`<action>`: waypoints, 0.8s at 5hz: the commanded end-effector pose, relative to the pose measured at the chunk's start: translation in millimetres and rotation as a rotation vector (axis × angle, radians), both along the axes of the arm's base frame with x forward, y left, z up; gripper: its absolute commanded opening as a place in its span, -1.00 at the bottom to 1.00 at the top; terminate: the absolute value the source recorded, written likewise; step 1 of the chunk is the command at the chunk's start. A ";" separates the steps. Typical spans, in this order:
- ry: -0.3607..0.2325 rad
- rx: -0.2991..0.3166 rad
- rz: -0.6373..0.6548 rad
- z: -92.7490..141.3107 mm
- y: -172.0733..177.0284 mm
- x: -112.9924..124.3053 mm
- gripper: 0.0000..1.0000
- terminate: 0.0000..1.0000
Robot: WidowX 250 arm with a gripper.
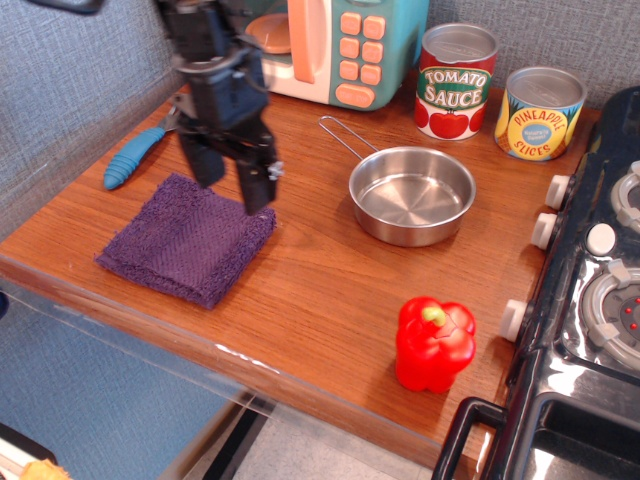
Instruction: Move the purple cloth to the left of the metal pot.
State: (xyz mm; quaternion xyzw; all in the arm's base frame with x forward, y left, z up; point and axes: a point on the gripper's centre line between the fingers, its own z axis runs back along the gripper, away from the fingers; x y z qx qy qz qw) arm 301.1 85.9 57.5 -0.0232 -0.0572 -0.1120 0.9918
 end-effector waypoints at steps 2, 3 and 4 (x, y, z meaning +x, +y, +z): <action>-0.086 0.106 0.103 -19.2 32.0 -21.2 1.00 -1.00; -0.061 0.111 0.109 -26.7 33.0 -22.3 1.00 -1.00; -0.014 0.099 0.124 -39.9 34.5 -25.2 1.00 -1.00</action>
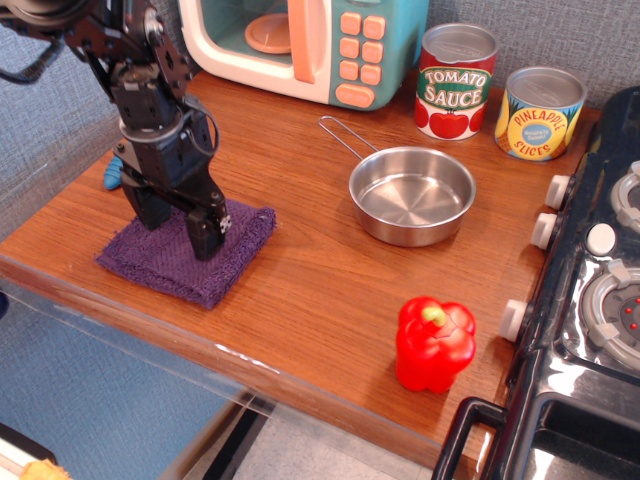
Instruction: Move the purple cloth to the left of the metal pot.
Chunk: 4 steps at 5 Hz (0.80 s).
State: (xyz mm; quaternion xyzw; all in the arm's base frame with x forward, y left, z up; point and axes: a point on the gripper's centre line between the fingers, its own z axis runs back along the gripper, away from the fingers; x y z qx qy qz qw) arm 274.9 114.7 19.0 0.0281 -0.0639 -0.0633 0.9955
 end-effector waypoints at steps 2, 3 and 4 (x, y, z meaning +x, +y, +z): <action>0.067 0.031 0.020 -16.1 4.6 2.3 1.00 -1.00; 0.061 0.041 0.020 -13.4 8.9 20.5 1.00 -1.00; 0.013 0.046 0.049 -4.3 18.0 57.9 1.00 -1.00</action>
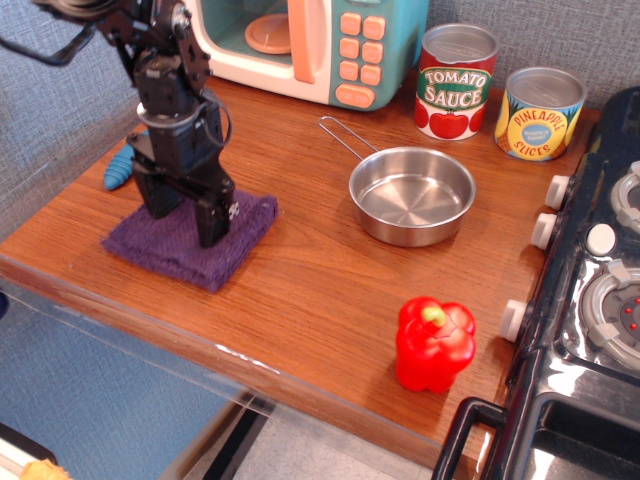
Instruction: Move the purple cloth to the left of the metal pot.
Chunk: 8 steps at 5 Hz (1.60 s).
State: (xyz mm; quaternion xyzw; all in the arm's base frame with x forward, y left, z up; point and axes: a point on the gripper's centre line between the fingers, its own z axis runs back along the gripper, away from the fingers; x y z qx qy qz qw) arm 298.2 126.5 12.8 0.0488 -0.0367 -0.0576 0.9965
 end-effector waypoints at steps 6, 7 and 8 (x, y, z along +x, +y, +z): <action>-0.107 -0.042 -0.062 10.9 -23.9 109.4 1.00 -1.00; -0.216 -0.046 -0.044 60.6 -20.2 118.4 1.00 -1.00; -0.322 -0.037 -0.032 106.8 -22.0 114.5 1.00 -1.00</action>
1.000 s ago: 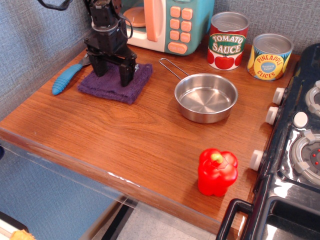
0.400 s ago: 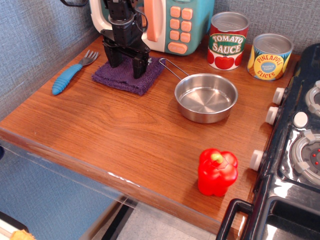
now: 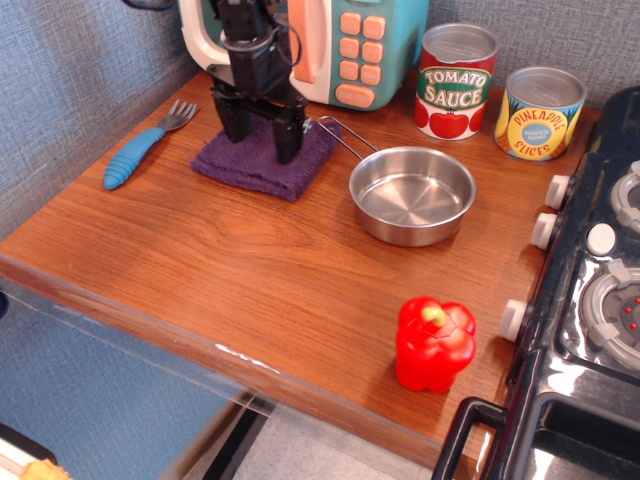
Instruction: Move the purple cloth to the left of the metal pot.
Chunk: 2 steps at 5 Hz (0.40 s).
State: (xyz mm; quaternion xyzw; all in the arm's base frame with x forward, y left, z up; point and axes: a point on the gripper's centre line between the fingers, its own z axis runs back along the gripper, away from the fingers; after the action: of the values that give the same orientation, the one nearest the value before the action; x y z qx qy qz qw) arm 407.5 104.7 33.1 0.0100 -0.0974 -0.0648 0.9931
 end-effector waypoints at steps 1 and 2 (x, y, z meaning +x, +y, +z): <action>-0.192 0.036 0.011 97.2 -3.3 -19.1 1.00 -1.00; -0.142 0.030 0.006 87.1 -11.9 -53.2 1.00 -1.00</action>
State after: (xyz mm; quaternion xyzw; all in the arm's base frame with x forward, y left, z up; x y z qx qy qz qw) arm 351.2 88.9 96.3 0.0164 -0.1342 -0.0646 0.9887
